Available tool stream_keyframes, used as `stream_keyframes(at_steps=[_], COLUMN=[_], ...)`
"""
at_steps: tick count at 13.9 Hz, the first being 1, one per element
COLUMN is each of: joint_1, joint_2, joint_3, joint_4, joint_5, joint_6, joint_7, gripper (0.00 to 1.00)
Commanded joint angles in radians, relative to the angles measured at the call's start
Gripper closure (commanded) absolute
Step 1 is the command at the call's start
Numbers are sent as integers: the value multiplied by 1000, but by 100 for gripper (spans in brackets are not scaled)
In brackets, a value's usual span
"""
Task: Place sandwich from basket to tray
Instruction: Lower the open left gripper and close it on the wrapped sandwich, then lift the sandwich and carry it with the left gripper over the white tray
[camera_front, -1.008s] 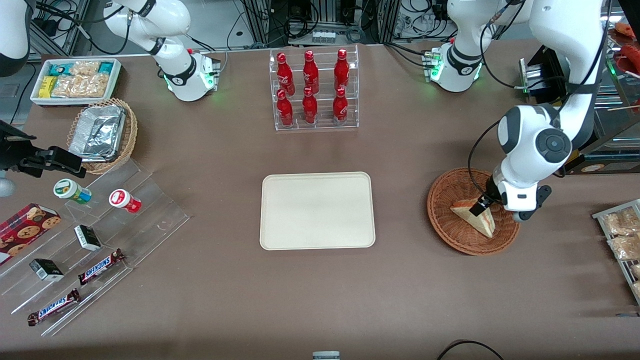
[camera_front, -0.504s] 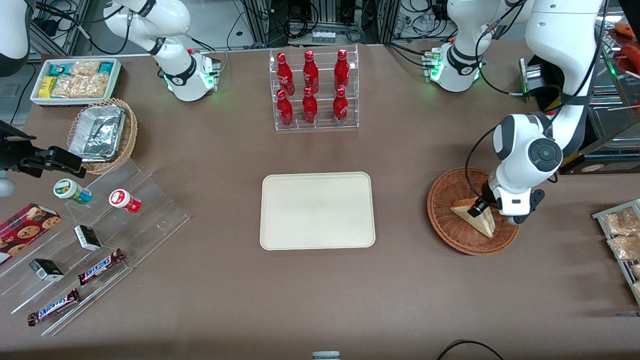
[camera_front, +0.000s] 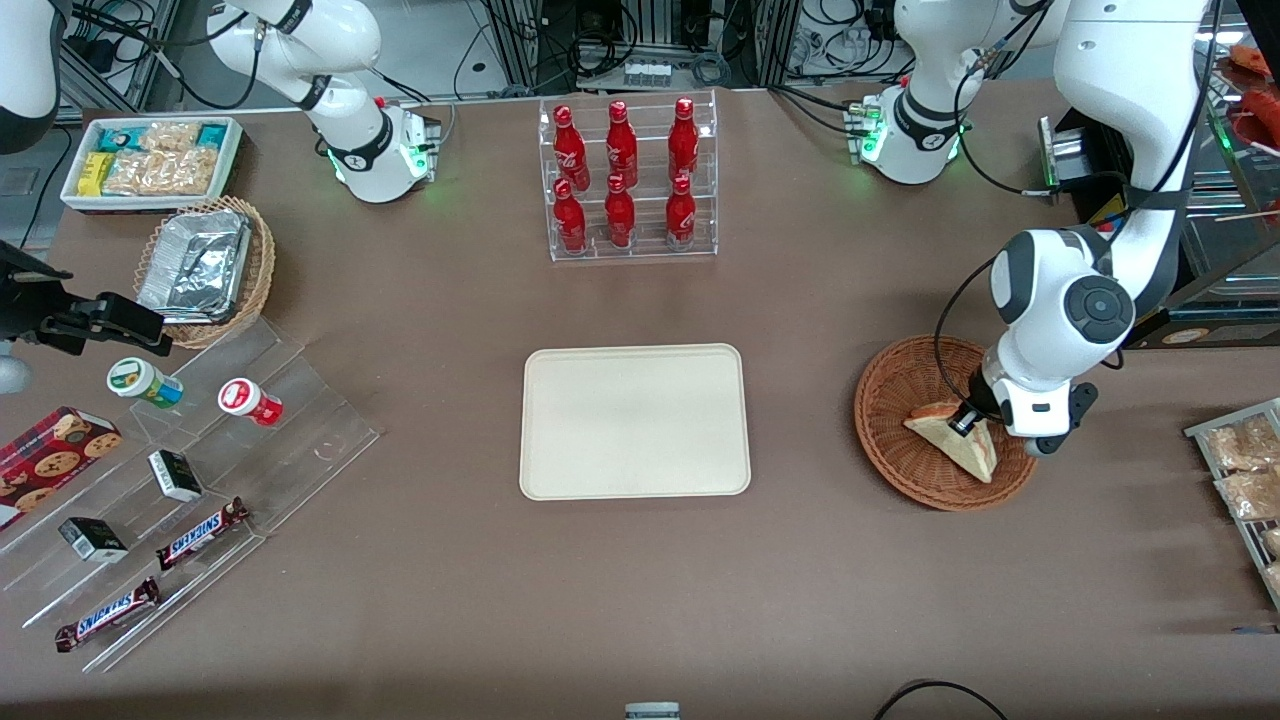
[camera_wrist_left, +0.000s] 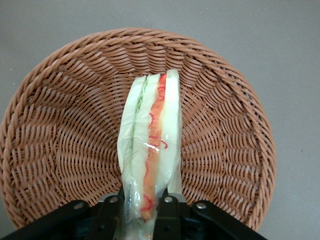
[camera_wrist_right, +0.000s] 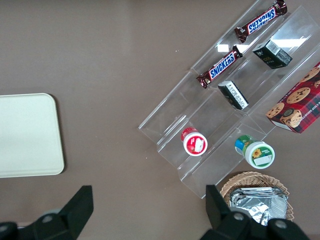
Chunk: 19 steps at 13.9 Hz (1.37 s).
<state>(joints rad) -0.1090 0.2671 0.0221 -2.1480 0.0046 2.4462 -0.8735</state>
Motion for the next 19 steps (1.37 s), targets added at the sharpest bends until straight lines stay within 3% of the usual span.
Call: stream_keyframes(at_steps=[1,6,8,14,19], joint_1=[-14,-165,-239,-434,-601], joint_2=[-78,-91,-74,0,167], joint_3=[-5,-14,-14,-14,-14], joint_4=[51,302,385,488,643], joint_5=[9,12,11,17,48], joint_6=[-160,-531,-596,-608,-604], joint_7=[-7,-8,-21,-52,-128], gripper=[100,100,100,100,100])
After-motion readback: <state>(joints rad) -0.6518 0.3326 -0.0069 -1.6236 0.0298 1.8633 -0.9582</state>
